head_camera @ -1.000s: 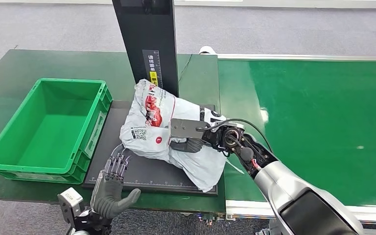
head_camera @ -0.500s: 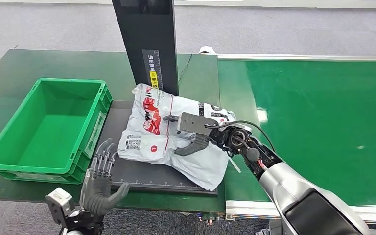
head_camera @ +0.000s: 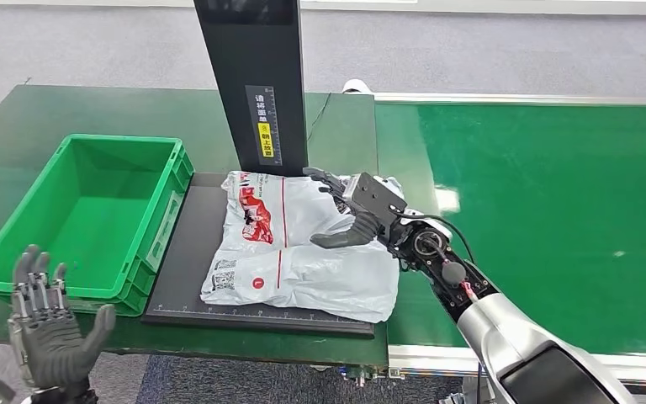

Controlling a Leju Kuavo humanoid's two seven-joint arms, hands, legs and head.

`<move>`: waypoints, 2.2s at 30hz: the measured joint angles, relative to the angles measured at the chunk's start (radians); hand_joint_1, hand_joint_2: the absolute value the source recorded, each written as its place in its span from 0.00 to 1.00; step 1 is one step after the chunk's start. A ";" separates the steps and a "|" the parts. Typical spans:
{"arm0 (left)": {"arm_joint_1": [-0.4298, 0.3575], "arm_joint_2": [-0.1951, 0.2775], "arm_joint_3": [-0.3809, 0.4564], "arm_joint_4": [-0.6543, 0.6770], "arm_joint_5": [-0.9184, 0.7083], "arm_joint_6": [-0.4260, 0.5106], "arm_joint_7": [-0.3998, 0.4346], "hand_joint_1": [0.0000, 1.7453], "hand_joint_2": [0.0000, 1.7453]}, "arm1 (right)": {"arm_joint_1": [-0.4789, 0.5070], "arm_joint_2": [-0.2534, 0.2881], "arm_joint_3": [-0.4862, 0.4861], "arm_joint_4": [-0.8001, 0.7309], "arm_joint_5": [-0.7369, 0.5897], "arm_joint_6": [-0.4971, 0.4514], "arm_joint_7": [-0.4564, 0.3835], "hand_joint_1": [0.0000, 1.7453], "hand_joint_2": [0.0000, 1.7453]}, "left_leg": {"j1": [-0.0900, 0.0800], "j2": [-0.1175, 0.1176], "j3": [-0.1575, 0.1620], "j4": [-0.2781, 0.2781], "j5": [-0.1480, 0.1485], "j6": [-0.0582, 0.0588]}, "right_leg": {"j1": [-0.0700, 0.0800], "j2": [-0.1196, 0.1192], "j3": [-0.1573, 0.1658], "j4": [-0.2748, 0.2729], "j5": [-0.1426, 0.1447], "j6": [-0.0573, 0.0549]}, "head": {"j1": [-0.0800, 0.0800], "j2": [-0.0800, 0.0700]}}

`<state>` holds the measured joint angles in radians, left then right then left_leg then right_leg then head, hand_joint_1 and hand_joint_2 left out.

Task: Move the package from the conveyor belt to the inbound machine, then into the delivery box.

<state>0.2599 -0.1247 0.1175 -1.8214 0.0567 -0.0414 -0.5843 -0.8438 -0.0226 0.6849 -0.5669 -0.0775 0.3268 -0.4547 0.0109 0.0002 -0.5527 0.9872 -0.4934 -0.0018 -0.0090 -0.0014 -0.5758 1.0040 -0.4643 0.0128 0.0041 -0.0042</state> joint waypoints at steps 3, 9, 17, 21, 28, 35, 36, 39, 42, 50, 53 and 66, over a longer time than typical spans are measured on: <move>0.010 -0.016 0.026 -0.036 -0.008 0.004 -0.001 0.00 1.00 | 0.027 -0.004 -0.033 -0.039 -0.040 -0.040 -0.043 0.00 1.00 | 0.000 0.000 0.000 0.000 0.000 0.000 | 0.000 0.000 0.000 0.000 0.000 0.000 | 0.000 0.000; -0.014 -0.018 -0.020 -0.026 -0.093 -0.014 0.066 0.00 1.00 | 0.140 0.005 -0.169 -0.238 -0.171 -0.118 -0.084 0.00 1.00 | 0.000 0.000 0.000 0.000 0.000 0.000 | 0.000 0.000 0.000 0.000 0.000 0.000 | 0.000 0.000; -0.090 0.007 -0.151 0.092 -0.299 0.002 0.156 0.00 1.00 | 0.395 0.039 -0.353 -0.566 -0.265 -0.132 -0.051 0.00 1.00 | 0.000 -0.001 0.000 0.000 -0.001 0.000 | 0.000 0.000 -0.001 0.000 0.000 0.000 | 0.000 0.000; -0.169 0.028 -0.222 0.182 -0.415 0.011 0.210 0.00 1.00 | 0.477 0.059 -0.403 -0.643 -0.288 -0.141 -0.032 0.00 1.00 | 0.000 -0.001 0.000 0.000 0.000 0.000 | 0.000 -0.001 0.000 0.000 0.000 0.000 | 0.000 0.000; -0.352 0.058 -0.357 0.427 -0.534 0.023 0.247 0.00 1.00 | 0.550 0.081 -0.459 -0.680 -0.314 -0.134 -0.019 0.00 1.00 | 0.000 -0.001 0.001 0.000 0.000 0.000 | 0.000 0.000 0.000 0.000 0.000 -0.001 | 0.000 0.000; -0.584 0.077 -0.490 0.717 -0.590 0.051 0.274 0.00 1.00 | 0.574 0.097 -0.488 -0.693 -0.317 -0.105 0.003 0.00 1.00 | 0.000 0.000 0.001 0.000 0.000 0.000 | 0.000 0.001 0.000 0.000 0.001 -0.001 | 0.000 0.000; -0.617 0.078 -0.508 0.757 -0.601 0.055 0.283 0.00 1.00 | 0.575 0.099 -0.491 -0.694 -0.317 -0.104 0.005 0.00 1.00 | 0.000 0.000 0.001 0.000 0.000 0.000 | 0.000 0.001 0.000 0.000 0.001 -0.001 | 0.000 0.000; -0.709 0.078 -0.556 0.870 -0.634 0.063 0.307 0.00 1.00 | 0.575 0.108 -0.499 -0.694 -0.317 -0.103 0.009 0.00 1.00 | 0.000 0.000 0.001 0.000 0.000 0.000 | 0.000 0.001 0.000 0.000 0.001 -0.001 | 0.000 0.000; -0.774 0.078 -0.594 0.959 -0.662 0.062 0.321 0.00 1.00 | 0.575 0.113 -0.507 -0.694 -0.316 -0.103 0.009 0.00 1.00 | 0.000 0.000 0.001 0.000 0.000 0.000 | 0.000 0.001 0.000 0.000 0.001 -0.001 | 0.000 0.000; -0.860 0.079 -0.676 1.127 -0.711 0.024 0.339 0.16 1.00 | 0.576 0.115 -0.540 -0.705 -0.321 -0.109 0.021 0.00 1.00 | 0.000 0.000 0.001 0.000 0.000 0.000 | 0.000 0.001 0.000 0.000 0.001 -0.001 | 0.000 0.000; -0.873 0.079 -0.690 1.155 -0.716 0.018 0.341 0.73 1.00 | 0.577 0.115 -0.547 -0.707 -0.322 -0.110 0.024 0.00 1.00 | 0.000 0.000 0.001 0.000 0.000 0.000 | 0.000 0.001 0.000 0.000 0.001 -0.001 | 0.000 0.000; -0.907 0.101 -0.704 1.207 -0.622 0.069 0.268 1.00 1.00 | 0.610 0.115 -0.577 -0.715 -0.323 -0.111 0.024 0.00 1.00 | 0.000 0.000 0.003 0.000 0.000 0.000 | 0.000 0.001 0.003 0.000 0.001 -0.001 | 0.000 0.000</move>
<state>-0.6472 -0.0236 -0.5869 -0.6141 -0.5651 0.0272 -0.3166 -0.2339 0.0923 0.1077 -1.2815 -0.4002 0.2163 -0.4311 0.0109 0.0003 -0.5497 0.9872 -0.4930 -0.0022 -0.0090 -0.0005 -0.5732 1.0040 -0.4634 0.0118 0.0041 -0.0042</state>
